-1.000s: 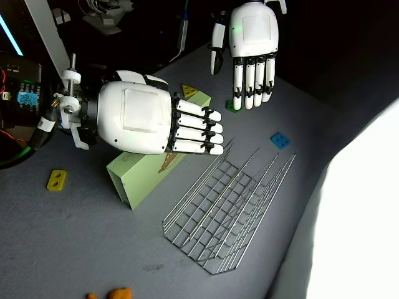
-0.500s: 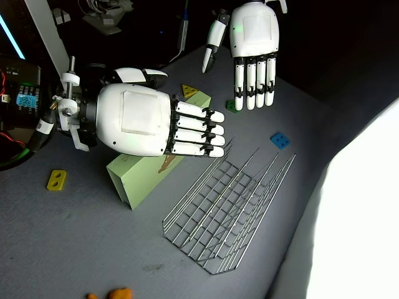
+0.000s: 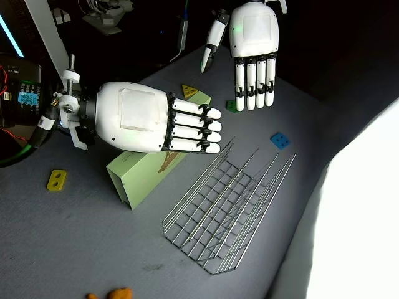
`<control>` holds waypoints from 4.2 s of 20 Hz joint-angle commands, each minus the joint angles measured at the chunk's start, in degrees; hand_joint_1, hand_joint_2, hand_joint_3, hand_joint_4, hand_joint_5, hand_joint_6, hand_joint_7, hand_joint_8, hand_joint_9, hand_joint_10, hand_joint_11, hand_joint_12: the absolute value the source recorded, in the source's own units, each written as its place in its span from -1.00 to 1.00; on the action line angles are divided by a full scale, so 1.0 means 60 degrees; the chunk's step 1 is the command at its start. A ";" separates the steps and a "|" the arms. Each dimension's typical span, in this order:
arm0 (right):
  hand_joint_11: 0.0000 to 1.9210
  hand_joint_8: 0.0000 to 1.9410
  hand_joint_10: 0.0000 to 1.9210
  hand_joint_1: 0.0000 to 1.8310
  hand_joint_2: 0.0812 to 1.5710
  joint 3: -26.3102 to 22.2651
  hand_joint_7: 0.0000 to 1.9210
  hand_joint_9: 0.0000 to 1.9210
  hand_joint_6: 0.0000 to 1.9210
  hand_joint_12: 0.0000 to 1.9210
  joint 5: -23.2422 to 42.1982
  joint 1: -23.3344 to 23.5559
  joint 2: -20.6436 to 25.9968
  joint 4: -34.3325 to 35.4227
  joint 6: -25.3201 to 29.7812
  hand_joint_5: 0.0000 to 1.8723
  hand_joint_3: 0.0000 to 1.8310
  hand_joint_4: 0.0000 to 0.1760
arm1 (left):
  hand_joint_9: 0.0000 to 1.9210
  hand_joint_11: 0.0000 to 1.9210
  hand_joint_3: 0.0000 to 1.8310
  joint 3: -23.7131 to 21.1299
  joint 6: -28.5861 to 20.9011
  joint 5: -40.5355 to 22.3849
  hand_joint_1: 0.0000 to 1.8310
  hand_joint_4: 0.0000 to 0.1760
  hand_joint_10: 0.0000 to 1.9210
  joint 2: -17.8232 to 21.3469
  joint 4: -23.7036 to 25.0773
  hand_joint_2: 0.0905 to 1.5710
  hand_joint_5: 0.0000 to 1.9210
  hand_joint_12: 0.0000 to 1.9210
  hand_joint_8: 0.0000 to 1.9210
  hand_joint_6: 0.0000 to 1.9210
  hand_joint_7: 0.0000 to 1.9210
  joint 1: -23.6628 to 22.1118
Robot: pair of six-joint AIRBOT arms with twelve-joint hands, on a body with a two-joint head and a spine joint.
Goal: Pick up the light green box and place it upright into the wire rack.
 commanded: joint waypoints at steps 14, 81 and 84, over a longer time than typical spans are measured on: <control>-1.00 -0.96 -0.92 0.03 0.42 -0.0568 -0.43 -0.46 -0.95 0.27 0.2725 0.0005 -0.0217 0.3349 -0.5190 -0.50 -1.00 -1.00 | -0.97 -1.00 -1.00 -0.0019 0.0005 0.0698 -1.00 -1.00 -1.00 -0.0010 0.0081 0.56 -0.96 -0.71 -1.00 -1.00 -0.94 -0.0078; -0.37 0.20 0.38 0.36 0.39 0.0980 0.04 -0.11 -0.12 0.82 0.2265 0.1936 -0.0934 0.3957 -0.5672 0.06 -1.00 -1.00 | -0.95 -1.00 -1.00 0.0407 0.0007 0.0699 -0.92 -0.99 -1.00 -0.0079 0.0081 0.56 -0.89 -0.95 -0.99 -1.00 -0.90 0.0082; -0.38 0.31 0.48 0.37 0.40 0.1155 -0.01 -0.16 -0.17 0.91 0.1898 0.1872 -0.1046 0.4421 -0.5672 0.07 -1.00 -1.00 | -0.89 -1.00 -1.00 0.0405 0.0007 0.0699 -0.95 -0.87 -0.99 -0.0081 0.0081 0.58 -0.87 -0.86 -0.99 -1.00 -0.81 0.0081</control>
